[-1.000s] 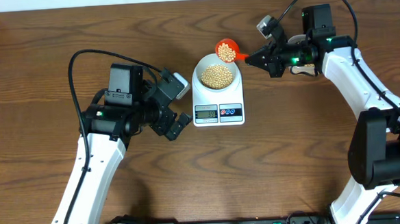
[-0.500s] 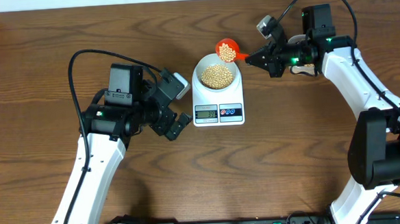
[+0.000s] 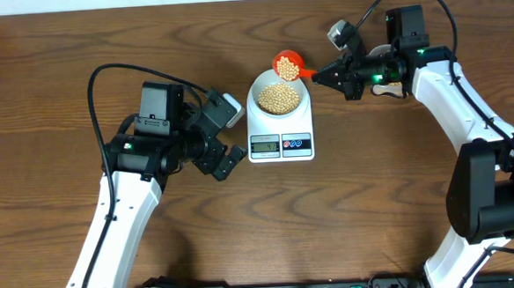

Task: Scoop item into bowl and weigh 50g on scale
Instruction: 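Tilt the red scoop further, pouring more beans into the bowl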

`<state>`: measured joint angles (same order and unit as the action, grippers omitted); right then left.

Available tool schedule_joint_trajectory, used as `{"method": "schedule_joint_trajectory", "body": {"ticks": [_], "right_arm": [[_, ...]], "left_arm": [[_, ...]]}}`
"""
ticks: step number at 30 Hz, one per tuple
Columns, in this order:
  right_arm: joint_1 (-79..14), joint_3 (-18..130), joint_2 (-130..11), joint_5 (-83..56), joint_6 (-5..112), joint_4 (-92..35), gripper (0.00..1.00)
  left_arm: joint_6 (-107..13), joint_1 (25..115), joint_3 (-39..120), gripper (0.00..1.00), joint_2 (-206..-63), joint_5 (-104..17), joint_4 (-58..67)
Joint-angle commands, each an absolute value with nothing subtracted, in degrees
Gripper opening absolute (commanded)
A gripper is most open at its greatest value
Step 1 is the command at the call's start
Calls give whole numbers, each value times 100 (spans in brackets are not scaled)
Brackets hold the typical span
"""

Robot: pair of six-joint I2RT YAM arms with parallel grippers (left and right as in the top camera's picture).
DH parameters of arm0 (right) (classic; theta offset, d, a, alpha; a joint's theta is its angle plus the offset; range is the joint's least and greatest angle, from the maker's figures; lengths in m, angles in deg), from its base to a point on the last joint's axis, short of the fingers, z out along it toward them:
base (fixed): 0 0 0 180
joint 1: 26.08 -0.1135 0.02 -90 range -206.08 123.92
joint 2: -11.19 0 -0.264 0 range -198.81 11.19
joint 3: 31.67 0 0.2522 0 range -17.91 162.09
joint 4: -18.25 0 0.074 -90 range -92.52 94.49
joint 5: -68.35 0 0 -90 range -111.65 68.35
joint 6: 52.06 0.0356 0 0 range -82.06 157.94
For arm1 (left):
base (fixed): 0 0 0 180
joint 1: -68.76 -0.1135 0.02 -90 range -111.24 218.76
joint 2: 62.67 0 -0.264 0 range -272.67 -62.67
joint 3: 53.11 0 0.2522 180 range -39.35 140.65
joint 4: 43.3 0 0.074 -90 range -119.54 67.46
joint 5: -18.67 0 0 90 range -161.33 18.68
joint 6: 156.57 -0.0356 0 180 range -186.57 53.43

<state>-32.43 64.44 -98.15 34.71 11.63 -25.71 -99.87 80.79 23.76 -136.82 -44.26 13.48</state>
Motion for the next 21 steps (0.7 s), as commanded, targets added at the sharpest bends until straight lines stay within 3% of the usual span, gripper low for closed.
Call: {"method": "schedule_joint_trajectory", "body": {"ticks": [1, 10, 21], "right_arm": [[-3289, 6435, -9866, 3351, 1043, -2591, 1], [-3276, 6420, -9842, 3821, 912, -2569, 1], [-3304, 6361, -9861, 3322, 805, -2573, 1]], "left_arm": [[-10083, 8055, 2500, 100, -13715, -4369, 1348], [-10083, 8055, 2500, 100, -13715, -4369, 1348], [-10083, 8055, 2500, 100, -13715, -4371, 1346]]}}
